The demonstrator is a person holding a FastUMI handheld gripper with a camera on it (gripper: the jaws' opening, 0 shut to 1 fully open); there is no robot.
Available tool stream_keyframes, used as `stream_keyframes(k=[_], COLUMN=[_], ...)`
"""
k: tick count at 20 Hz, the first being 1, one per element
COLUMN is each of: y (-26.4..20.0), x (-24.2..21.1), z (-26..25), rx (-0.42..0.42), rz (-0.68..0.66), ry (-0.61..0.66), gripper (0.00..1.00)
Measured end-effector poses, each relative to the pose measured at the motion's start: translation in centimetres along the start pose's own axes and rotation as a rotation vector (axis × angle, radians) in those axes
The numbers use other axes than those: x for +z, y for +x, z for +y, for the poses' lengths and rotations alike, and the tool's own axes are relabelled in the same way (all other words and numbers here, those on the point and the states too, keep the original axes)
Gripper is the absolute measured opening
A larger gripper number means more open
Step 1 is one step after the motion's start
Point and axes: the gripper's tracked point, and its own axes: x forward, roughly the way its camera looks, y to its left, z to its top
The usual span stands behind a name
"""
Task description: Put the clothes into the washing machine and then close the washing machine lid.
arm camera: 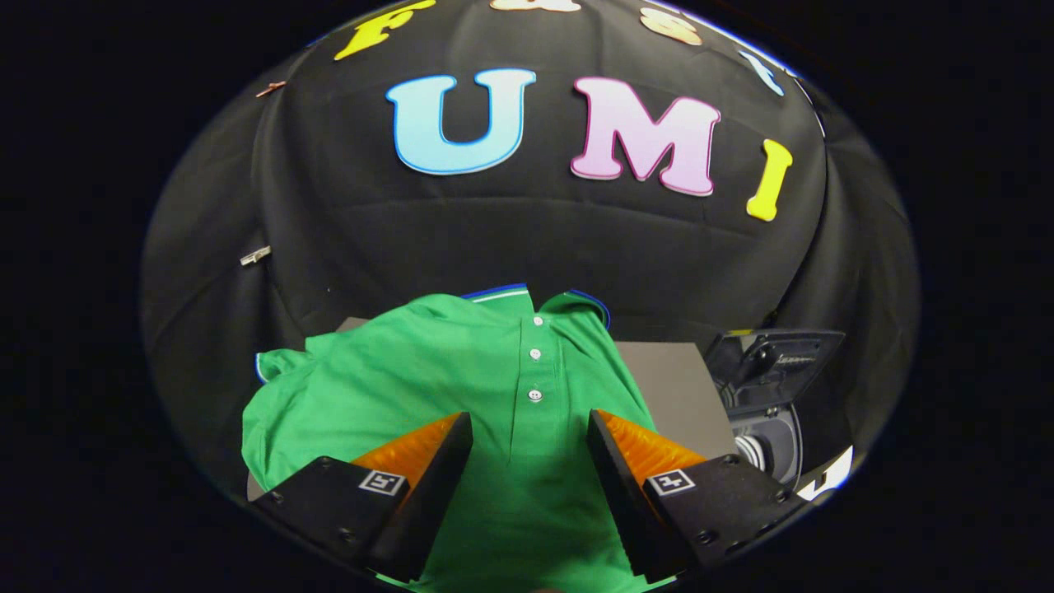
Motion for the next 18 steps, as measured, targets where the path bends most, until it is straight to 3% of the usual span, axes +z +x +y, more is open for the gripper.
stream_keyframes(k=[3,7,11,13,14,18], y=[0.6,0.7,0.7,0.4,0.6,0.1], x=[-0.7,-0.1,-0.1,-0.3,0.0,0.0], z=[0.0,0.0,-0.5,-0.7,-0.7,-0.3], rx=[0.03,0.062,0.073,0.08,0.077,0.102], rz=[0.08,0.041,-0.006,-0.006,-0.021,-0.004], ry=[-0.018,-0.015,-0.009,-0.033,-0.049,-0.06], gripper=[0.92,0.92,0.39,0.38,0.08,0.07])
